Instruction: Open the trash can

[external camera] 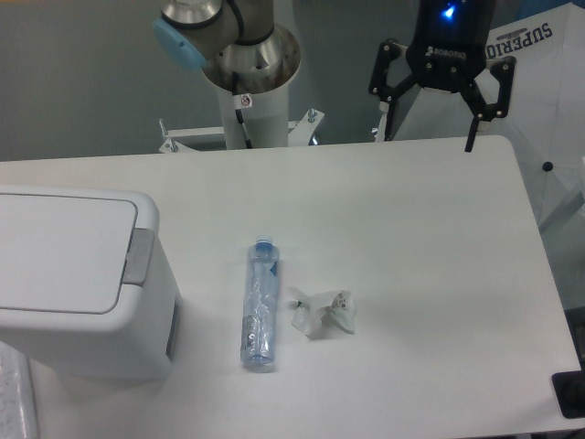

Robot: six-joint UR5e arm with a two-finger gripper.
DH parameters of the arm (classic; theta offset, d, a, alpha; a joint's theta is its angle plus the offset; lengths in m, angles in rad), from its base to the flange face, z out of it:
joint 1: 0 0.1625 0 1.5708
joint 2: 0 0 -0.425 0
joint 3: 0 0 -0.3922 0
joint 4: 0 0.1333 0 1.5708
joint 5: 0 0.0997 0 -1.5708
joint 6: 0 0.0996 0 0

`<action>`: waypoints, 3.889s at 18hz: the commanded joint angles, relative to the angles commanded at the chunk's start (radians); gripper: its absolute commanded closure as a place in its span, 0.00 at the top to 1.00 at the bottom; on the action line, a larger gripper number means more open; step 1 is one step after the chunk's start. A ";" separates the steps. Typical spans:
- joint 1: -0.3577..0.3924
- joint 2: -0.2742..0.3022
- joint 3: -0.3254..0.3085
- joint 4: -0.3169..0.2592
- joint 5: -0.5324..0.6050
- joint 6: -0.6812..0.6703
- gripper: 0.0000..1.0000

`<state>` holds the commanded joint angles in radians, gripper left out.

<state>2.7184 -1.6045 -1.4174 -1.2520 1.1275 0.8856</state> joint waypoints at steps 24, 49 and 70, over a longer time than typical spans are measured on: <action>-0.310 -0.089 -0.032 0.069 0.017 -0.401 1.00; -0.442 -0.153 -0.103 0.217 0.066 -0.600 1.00; -0.444 -0.153 -0.071 0.238 0.089 -0.588 1.00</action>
<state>2.2749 -1.7579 -1.4881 -1.0141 1.2164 0.2976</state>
